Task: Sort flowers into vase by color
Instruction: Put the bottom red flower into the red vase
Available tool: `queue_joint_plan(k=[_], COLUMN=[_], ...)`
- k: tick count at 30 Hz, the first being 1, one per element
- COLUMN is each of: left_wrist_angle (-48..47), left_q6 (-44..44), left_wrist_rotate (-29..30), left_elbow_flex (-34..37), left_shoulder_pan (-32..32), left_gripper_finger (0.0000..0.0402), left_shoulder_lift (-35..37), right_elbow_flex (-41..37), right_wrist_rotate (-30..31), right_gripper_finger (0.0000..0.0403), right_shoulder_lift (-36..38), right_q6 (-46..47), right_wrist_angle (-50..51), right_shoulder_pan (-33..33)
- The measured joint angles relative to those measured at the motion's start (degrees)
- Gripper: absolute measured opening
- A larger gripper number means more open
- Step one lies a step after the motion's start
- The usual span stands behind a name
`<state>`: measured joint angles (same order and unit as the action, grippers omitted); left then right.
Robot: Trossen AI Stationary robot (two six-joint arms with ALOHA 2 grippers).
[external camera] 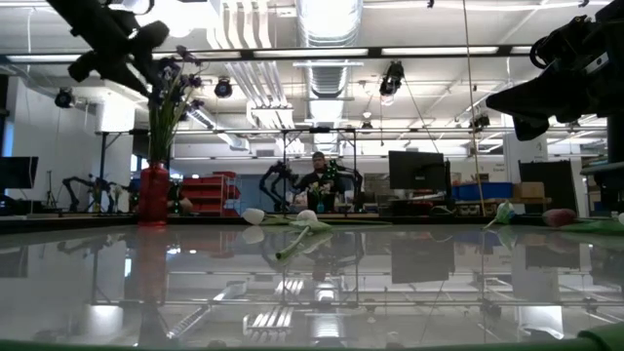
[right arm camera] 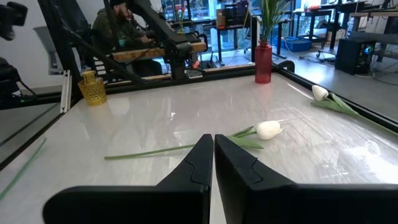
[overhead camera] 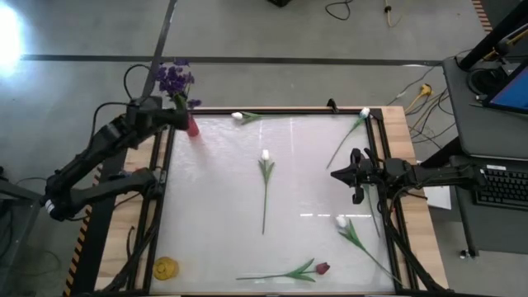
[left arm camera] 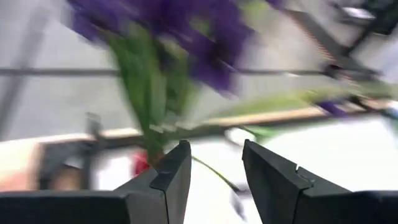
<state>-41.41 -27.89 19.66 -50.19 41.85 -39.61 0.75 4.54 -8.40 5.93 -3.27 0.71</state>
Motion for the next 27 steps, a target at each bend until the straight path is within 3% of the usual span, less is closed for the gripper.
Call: queue_joint_plan(k=[4, 13, 20, 27], left_wrist_angle=[-1.44, 4.25, 8.17, 29.86], left_q6=[-3.83, -5.45, -4.09, -4.53], left_wrist_rotate=[-5.69, -5.72, -5.69, -3.36], left_elbow_flex=[1.32, 2.08, 3.96, 11.45], left_shoulder_pan=[-4.66, -24.14, -41.73, -60.99], left_gripper_finger=[0.0134, 0.0116, 0.0106, 0.0104], left_shoulder_lift=[3.13, 7.63, 4.94, -4.40], right_elbow_flex=[0.00, 0.00, 0.00, 0.00], right_wrist_rotate=[0.02, 0.01, 0.00, 0.00], right_gripper_finger=[0.0009, 0.0009, 0.0009, 0.0009], right_shoulder_lift=[0.00, 0.00, 0.00, 0.00], right_q6=[-0.02, 0.00, 0.00, 0.00], right_wrist_angle=[0.00, 0.00, 0.00, 0.00], right_shoulder_pan=[0.00, 0.00, 0.02, 0.02])
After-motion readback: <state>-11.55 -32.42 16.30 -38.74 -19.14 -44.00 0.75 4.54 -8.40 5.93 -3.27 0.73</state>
